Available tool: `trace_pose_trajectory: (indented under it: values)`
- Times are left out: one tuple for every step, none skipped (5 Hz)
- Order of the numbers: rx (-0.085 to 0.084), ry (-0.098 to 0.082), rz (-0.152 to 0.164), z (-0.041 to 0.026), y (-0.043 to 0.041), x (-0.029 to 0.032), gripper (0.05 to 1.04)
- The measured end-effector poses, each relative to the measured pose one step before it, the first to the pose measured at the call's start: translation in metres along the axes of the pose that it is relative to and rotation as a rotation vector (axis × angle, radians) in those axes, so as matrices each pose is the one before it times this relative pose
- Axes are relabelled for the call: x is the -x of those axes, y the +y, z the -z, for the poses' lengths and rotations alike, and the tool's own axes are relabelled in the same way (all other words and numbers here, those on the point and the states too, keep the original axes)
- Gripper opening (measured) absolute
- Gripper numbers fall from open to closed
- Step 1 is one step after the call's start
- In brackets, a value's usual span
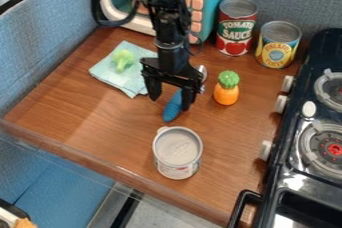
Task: Move the spoon to the lower right of the table
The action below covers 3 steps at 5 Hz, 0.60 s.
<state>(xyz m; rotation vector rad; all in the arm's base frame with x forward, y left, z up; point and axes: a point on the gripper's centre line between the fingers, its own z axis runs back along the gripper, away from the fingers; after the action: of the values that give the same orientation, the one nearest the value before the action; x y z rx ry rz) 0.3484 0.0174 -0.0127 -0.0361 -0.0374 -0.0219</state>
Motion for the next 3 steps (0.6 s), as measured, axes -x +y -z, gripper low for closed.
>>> trace_pose_trajectory:
  values:
    - [-0.0137,0.0379,0.0194,0.00703,-0.00677,0.0021,0.944]
    - [-0.0248,0.004,0.0227,0.00094,-0.00246,0.0009,0.653]
    - [-0.0379,0.0255,0.0318,0.00164,0.00102,0.00739,0.431]
